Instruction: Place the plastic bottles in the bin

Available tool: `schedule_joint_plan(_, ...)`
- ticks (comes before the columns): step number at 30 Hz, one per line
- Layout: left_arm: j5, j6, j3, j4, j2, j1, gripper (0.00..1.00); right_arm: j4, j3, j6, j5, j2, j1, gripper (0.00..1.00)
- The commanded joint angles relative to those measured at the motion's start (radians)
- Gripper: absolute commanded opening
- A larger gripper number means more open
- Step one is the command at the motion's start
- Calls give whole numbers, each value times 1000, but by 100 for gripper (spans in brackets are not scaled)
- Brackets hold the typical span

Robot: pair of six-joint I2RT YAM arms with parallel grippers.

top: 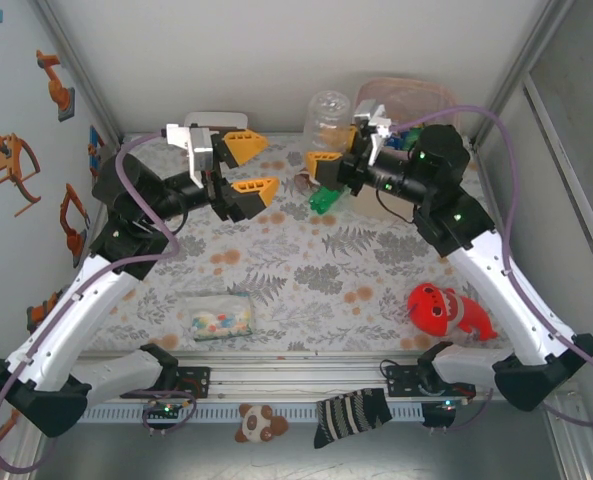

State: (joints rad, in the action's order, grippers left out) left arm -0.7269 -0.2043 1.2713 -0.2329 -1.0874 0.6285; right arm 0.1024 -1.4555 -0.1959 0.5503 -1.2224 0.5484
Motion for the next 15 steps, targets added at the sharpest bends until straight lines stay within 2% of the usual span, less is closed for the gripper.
schedule_joint_plan(1, 54, 38, -19, 41, 13, -4, 79, 13, -41, -103, -116, 9, -77, 44)
schedule_joint_plan(8, 73, 27, -44, 56, 29, -4, 79, 26, -75, -308, -308, -84, -200, 41)
schedule_joint_plan(15, 83, 15, -70, 68, 48, -5, 79, 39, -183, -495, -468, -254, -263, 39)
